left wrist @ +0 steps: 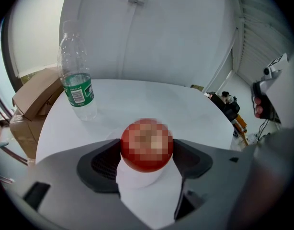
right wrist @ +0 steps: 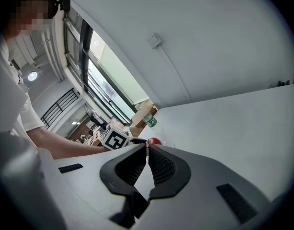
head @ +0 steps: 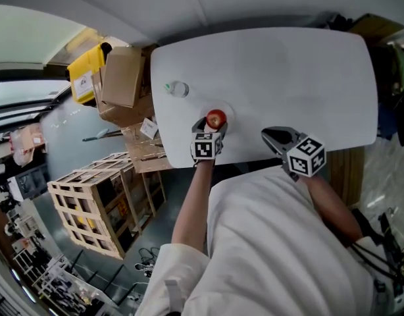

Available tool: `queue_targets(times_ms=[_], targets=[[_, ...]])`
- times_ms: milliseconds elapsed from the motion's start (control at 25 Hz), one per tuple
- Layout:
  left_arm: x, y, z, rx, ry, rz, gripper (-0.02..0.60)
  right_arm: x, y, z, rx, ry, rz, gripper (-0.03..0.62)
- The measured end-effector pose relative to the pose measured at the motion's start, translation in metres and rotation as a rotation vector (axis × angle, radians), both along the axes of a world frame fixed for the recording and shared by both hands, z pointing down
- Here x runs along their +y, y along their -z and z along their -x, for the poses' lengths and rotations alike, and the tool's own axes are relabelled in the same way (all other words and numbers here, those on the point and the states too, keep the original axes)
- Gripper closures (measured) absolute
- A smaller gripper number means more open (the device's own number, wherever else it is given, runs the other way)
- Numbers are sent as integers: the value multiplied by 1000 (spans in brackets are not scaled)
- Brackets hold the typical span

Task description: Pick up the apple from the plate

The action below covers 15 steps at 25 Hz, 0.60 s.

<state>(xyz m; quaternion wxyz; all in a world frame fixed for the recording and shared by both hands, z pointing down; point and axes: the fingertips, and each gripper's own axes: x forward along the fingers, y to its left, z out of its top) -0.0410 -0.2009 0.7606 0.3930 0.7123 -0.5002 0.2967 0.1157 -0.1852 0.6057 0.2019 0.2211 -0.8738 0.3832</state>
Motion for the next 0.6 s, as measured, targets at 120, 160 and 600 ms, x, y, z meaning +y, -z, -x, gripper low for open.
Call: queue_targets(times_ms=[120,160,600], targets=[[4,16,0,26,-2,-23,241,0,-3,7,-4,21,-4,556],[6,21,2,32,-1,-31,241,0,-3,10,-6,23,-6,556],[35,103,38,83,12,-146,241,-5,14,45,-26,15,-45,556]])
